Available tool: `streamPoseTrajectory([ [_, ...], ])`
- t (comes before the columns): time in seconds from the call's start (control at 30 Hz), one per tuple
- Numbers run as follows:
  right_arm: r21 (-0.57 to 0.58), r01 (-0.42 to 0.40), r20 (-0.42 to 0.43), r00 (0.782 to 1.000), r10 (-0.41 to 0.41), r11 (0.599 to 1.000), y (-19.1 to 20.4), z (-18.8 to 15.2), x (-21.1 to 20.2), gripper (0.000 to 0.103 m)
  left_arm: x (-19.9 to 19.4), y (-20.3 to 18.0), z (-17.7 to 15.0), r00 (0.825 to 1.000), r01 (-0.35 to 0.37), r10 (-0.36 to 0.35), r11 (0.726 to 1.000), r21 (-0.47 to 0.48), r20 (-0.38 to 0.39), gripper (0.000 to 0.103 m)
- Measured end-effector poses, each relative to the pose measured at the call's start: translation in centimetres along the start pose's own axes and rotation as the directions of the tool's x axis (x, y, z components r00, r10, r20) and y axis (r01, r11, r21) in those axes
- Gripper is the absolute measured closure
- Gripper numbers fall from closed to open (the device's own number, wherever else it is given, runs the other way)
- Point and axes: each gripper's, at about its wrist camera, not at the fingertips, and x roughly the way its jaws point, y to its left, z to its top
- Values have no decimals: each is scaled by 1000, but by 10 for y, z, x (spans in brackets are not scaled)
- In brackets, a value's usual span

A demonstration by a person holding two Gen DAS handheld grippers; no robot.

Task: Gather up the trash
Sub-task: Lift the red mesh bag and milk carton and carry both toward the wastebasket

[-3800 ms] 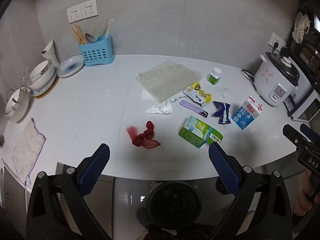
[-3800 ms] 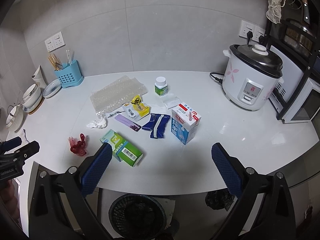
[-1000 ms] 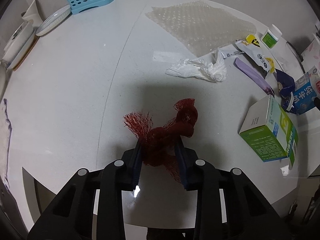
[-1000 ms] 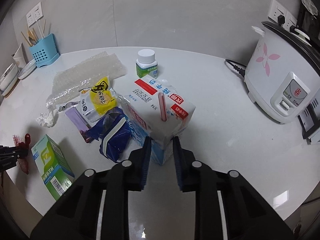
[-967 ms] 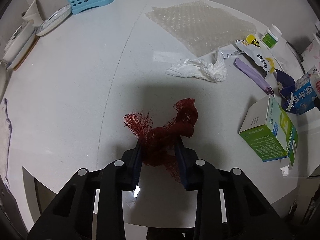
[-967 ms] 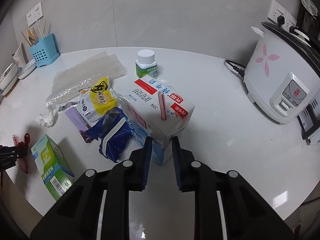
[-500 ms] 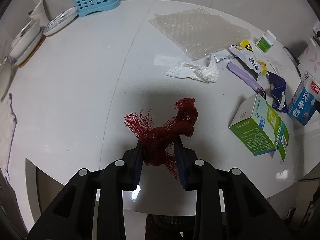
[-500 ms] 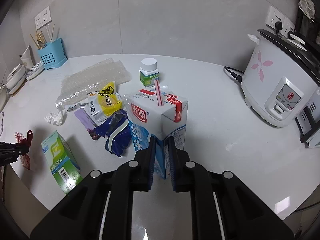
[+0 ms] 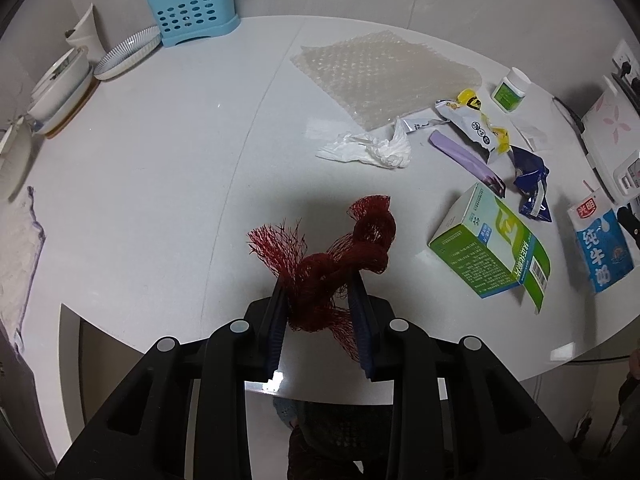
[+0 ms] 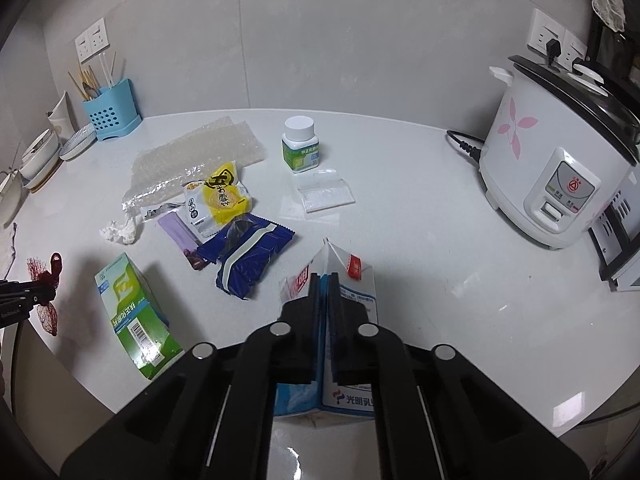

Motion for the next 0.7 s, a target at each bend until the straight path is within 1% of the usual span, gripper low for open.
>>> streamPoseTrajectory([
  [0.17,-2,-3,-5,1000,3,1000,-1,-1,-4,103,-9,-5,-4,1000,5,-5,1000,1,9,74],
  [0.23,-9,1,-16,1000,-2,1000,-3,-1,-5,103,-14,-6,-6,1000,7,-7,1000,-2,14,74],
  [0.27,-8,-9,-31,999,8,1000,-6,0,-4,102,-16,-6,-7,1000,8,-8,1000,-5,15,74],
  [0.3,-3,-15,-49,999,15,1000,-10,0,-3,97,-18,-6,-8,1000,10,-9,1000,-8,16,74],
  [0.33,6,-21,-72,997,22,1000,-16,2,-1,89,-20,-7,-10,1000,10,-10,1000,-11,17,74],
  [0.37,21,-24,-95,995,26,999,-22,4,0,61,-22,-7,-11,1000,9,-9,1000,-12,19,74],
  [0.4,40,-25,-105,994,29,999,-28,5,1,36,-24,-8,-12,1000,7,-6,1000,-14,20,74],
  [0.43,57,-25,-110,993,31,998,-34,7,1,33,-26,-8,-14,1000,6,-5,1000,-16,22,74],
  [0.47,63,-16,-137,990,25,998,-39,9,5,29,-27,-8,-15,1000,6,-5,1000,-18,24,74],
  [0.5,61,-8,-178,984,19,998,-41,11,11,22,-29,-9,-16,1000,5,-5,1000,-20,27,74],
  [0.53,56,-1,-207,978,12,998,-42,12,16,20,-30,-9,-17,1000,4,-3,1000,-22,28,74],
  [0.63,9,41,-293,955,-37,999,-38,13,35,18,-31,-10,-20,1000,1,-1,1000,-21,25,74],
  [0.7,-19,51,-343,938,-54,999,-34,12,46,18,-32,-9,-21,1000,-1,2,1000,-25,23,74],
])
